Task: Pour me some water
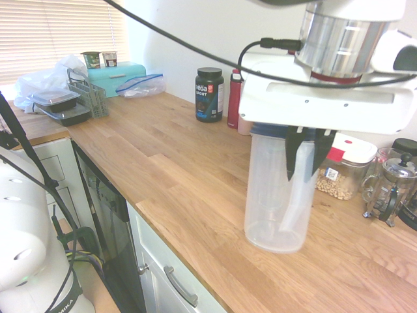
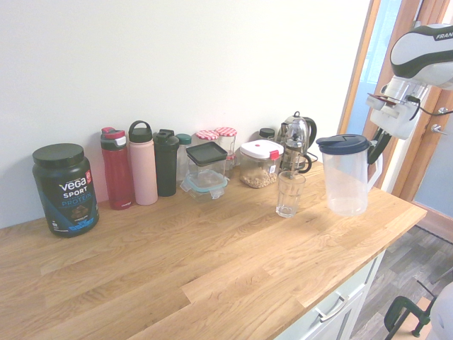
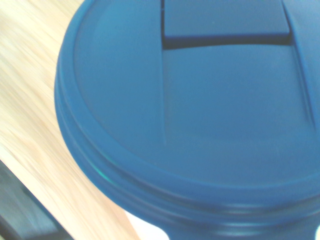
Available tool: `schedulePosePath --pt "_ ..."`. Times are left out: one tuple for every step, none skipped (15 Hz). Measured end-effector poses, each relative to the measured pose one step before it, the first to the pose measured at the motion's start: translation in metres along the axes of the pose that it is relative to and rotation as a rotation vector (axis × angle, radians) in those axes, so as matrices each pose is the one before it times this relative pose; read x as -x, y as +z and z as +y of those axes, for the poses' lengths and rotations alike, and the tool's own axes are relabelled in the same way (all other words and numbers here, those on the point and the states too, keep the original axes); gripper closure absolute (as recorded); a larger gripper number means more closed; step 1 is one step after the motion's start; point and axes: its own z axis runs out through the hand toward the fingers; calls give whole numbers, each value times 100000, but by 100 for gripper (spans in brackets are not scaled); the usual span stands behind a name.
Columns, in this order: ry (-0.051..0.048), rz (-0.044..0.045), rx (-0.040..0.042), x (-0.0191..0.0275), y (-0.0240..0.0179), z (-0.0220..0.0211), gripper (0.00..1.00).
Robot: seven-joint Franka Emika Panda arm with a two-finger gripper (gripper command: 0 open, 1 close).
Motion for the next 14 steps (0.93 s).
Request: schedulePosePath --pt "-3383 1386 -2923 576 126 -267 100" --pt "-3257 1780 -1763 1061 -79 -306 100" --pt "-2922 2106 -1130 1429 -285 -508 100" --pt "-2064 2340 -850 1272 -324 -1044 100" --pt "-992 1726 -1091 1184 -106 -1373 100" --pt "1714 1572 -1280 804 49 -1622 100" --pt "5033 1922 -1198 244 253 -2041 100" --pt "6210 2029 -1895 -346 359 -2320 100" --pt "6046 1840 -1773 -969 631 -2652 100" --pt "6002 1420 -1265 -1028 1284 -3109 100" --pt "6158 1052 -1025 -479 2113 -3162 100" --pt "6167 1695 -541 -27 2582 -3040 100" --pt "5908 2507 49 456 2672 -3199 100" --pt "5876 2460 104 899 2441 -2772 100"
